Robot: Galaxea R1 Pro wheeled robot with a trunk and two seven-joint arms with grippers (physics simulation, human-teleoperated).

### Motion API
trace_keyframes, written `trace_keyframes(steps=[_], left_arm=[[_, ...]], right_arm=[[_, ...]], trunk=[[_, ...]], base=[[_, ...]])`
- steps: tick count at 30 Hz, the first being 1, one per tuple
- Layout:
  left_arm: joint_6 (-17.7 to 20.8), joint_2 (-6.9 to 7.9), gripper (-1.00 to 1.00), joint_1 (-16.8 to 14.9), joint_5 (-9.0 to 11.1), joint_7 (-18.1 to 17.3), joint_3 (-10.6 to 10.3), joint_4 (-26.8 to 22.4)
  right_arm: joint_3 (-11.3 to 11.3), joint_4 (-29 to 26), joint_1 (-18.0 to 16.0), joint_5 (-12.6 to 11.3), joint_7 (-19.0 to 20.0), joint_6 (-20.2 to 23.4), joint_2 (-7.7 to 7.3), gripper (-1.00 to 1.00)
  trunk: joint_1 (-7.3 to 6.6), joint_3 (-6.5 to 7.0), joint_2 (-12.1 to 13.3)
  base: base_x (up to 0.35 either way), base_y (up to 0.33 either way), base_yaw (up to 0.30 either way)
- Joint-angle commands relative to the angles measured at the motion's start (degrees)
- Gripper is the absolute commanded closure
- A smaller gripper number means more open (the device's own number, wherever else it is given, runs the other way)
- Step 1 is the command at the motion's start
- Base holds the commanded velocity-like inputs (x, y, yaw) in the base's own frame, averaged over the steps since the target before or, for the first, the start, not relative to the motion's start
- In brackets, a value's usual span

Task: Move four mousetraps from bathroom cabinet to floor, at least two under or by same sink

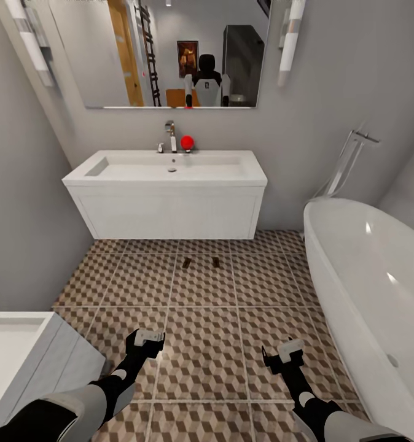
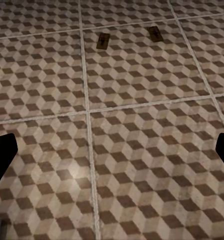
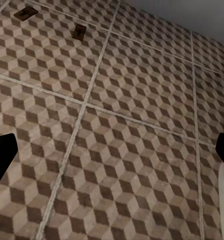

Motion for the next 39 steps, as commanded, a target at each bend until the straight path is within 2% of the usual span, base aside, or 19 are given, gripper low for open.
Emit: trace_keyframes(steps=[1,39], left_arm=[[-0.36,-0.05,-1.00,-0.09,0.50,0.02,-0.50,0.25],[-0.30,-0.05,-1.00,-0.09,0.50,0.02,-0.50,0.25]], right_arm=[[0.45,0.06,-0.03,0.30,-0.60,-0.03,-0.01,-1.00],[0.45,0.06,-0.02,0.29,-0.60,-0.02,0.00,-1.00]], trunk=[[-0.23,0.14,0.39],[-8.57,6.96,15.63]], base=[[0.000,0.000,0.000],[0.000,0.000,0.000]])
